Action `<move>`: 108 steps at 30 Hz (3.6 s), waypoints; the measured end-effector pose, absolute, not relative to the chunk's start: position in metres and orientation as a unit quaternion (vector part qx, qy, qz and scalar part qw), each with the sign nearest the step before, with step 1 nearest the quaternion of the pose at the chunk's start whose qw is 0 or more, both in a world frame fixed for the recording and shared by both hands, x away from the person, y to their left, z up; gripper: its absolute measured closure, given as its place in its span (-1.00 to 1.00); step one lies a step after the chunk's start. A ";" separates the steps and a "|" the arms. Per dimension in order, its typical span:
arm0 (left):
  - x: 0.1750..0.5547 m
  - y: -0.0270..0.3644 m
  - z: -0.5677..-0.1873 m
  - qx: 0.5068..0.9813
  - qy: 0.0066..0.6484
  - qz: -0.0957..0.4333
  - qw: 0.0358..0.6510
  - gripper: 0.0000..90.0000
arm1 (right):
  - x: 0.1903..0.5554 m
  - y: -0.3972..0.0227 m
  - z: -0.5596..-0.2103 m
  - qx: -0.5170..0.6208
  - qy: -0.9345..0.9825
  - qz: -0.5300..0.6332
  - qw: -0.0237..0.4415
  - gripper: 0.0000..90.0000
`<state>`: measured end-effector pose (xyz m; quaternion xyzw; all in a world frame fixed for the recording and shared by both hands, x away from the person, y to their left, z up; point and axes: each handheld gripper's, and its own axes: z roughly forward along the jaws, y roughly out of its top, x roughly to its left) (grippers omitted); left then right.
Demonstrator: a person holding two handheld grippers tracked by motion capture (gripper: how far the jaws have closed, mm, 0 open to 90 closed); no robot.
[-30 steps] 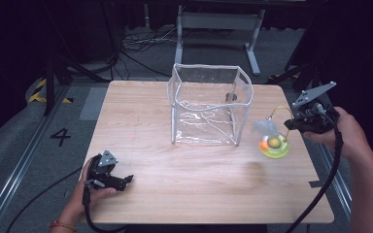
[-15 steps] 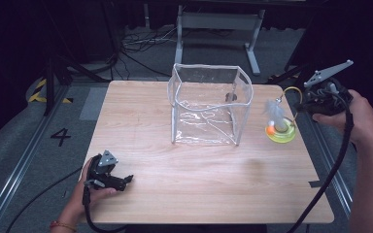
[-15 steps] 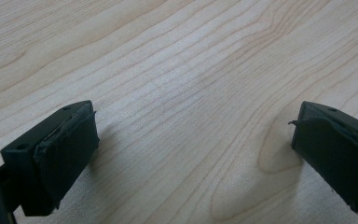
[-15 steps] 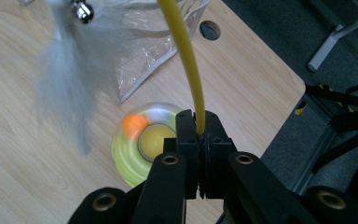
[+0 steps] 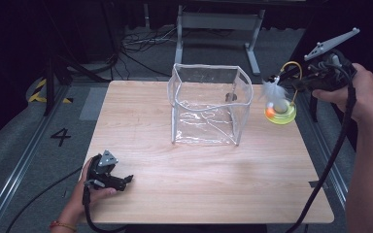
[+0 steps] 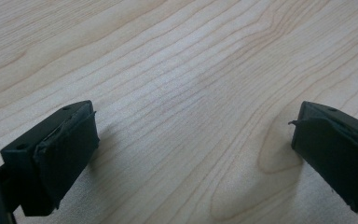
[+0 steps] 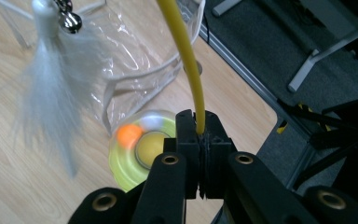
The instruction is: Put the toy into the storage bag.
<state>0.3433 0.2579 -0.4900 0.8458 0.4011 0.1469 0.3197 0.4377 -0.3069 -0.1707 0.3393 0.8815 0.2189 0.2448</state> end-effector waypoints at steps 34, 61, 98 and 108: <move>0.343 0.258 -0.490 0.846 0.401 0.146 0.320 -0.98 | 0.480 -0.236 -0.128 0.294 0.886 0.249 0.258 0.97; 0.343 0.258 -0.490 0.847 0.400 0.145 0.319 -0.98 | 0.528 -0.163 -0.202 0.268 0.908 0.238 0.216 0.97; 0.343 0.258 -0.490 0.846 0.400 0.146 0.319 -0.99 | 0.530 -0.178 -0.282 0.286 0.932 0.181 0.132 0.97; 0.343 0.258 -0.490 0.846 0.401 0.146 0.320 -0.99 | 0.525 -0.185 -0.276 0.291 0.924 0.206 0.141 0.87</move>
